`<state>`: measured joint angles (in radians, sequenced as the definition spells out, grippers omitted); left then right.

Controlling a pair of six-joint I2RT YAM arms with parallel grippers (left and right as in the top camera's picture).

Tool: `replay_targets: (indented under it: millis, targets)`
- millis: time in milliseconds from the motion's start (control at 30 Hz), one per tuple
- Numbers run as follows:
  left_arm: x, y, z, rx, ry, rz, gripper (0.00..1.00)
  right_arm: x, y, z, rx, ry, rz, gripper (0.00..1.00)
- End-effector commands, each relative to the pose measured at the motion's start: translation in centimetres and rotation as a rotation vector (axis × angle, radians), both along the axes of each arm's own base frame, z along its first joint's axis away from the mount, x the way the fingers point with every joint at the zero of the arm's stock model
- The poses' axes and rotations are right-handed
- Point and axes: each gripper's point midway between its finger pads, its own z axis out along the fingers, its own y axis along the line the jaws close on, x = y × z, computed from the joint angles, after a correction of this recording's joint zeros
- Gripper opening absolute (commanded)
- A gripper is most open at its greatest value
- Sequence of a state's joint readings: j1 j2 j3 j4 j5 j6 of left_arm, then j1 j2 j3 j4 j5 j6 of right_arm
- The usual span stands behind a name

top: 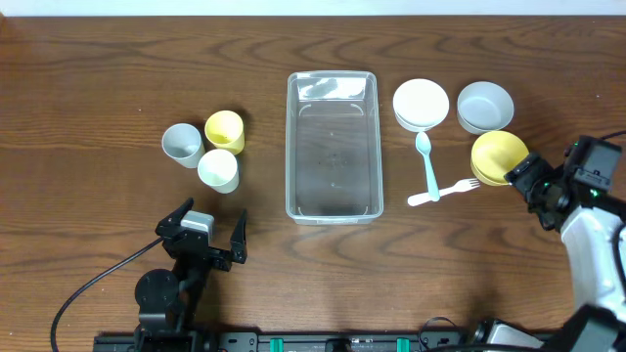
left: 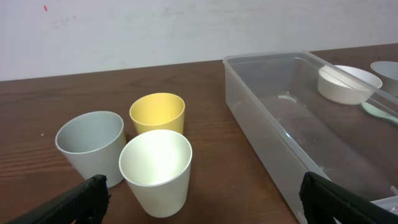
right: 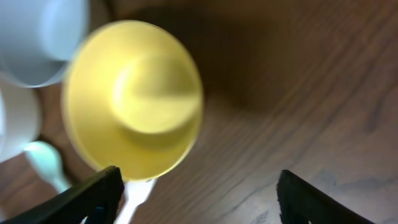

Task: Pack container
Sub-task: 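Grasp the rim of the yellow bowl with the right gripper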

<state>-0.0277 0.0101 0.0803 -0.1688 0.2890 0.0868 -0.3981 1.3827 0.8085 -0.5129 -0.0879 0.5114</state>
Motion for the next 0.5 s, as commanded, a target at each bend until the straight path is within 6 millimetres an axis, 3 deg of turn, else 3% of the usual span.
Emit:
replay_targets:
  millis: [0, 467]
  targets:
    - [-0.1, -0.1, -1.3, 0.012, 0.033, -0.008, 0.98, -0.3, -1.0, -1.7, -0.008, 0.05, -0.058, 0.77]
    - [-0.1, -0.1, -1.3, 0.012, 0.033, -0.008, 0.98, 0.8, -1.4, -5.6, 0.013, 0.097, -0.059, 0.63]
